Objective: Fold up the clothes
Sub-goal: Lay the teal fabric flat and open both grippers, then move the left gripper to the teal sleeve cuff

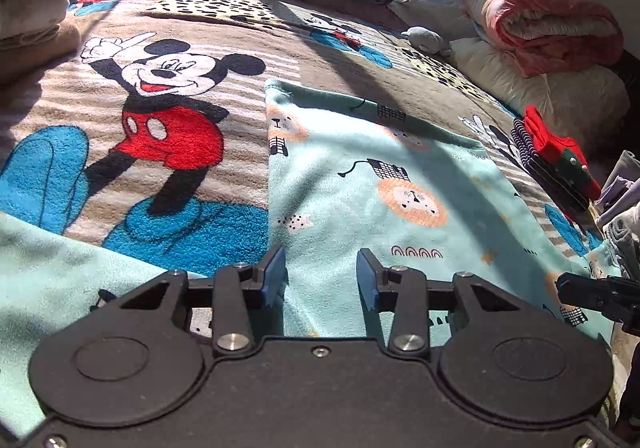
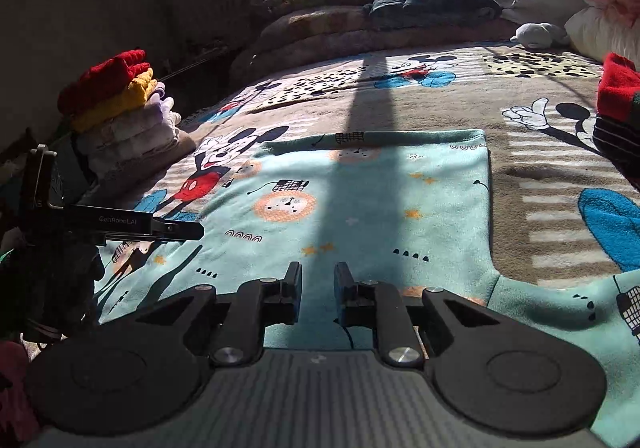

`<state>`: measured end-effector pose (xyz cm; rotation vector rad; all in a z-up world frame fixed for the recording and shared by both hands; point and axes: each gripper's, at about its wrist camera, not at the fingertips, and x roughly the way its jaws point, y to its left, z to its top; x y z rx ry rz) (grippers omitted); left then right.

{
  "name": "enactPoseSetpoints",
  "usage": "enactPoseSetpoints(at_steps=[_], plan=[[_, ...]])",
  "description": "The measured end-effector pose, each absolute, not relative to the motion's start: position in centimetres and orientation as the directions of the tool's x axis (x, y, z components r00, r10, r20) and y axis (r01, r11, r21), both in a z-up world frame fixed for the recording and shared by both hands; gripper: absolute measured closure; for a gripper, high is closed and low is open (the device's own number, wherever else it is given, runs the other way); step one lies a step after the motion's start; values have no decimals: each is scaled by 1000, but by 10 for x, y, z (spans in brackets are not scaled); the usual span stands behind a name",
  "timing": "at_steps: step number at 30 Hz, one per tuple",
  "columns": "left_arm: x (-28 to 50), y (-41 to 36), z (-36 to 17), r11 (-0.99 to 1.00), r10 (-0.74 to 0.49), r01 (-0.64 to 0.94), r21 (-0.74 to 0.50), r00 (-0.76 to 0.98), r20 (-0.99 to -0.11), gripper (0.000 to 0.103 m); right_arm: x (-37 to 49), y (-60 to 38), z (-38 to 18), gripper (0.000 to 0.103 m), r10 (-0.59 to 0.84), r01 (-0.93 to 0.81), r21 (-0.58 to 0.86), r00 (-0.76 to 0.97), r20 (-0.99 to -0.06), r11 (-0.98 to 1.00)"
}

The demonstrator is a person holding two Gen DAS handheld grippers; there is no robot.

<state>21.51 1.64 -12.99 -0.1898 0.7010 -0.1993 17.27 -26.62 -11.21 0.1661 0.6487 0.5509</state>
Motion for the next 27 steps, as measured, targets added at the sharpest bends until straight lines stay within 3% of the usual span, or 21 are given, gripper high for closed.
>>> enactPoseSetpoints(at_steps=[2,5,7,9,13,19,22,24,27], plan=[[198,5,-121,971,-231,146,-191,785,-575,66,149,-252,-112,83,540,-465,282,656,-527,839],[183,-3,-120,958,-273,178,-224,804,-529,54,122,-237,-121,82,524,-487,233,636,-566,842],[195,-5,-145,968,-234,119,-219,739,-632,51,109,-235,-129,80,512,-476,229,631,-583,849],[187,-8,-143,971,-227,133,-197,766,-601,51,94,-237,-132,80,501,-460,229,650,-571,858],[141,-29,-122,976,-220,184,-120,807,-548,46,62,-256,-130,74,512,-428,282,698,-501,859],[63,-71,-142,972,-214,233,-26,835,-507,46,30,-302,-131,74,454,-297,399,801,-390,867],[54,-91,-165,972,-167,229,44,815,-554,46,35,-321,-133,72,417,-249,420,828,-375,873],[48,-98,-167,968,-142,228,101,837,-528,46,38,-323,-130,72,396,-242,407,848,-353,881],[44,-96,-154,974,-155,216,60,842,-517,46,44,-318,-120,72,391,-279,355,870,-300,892]])
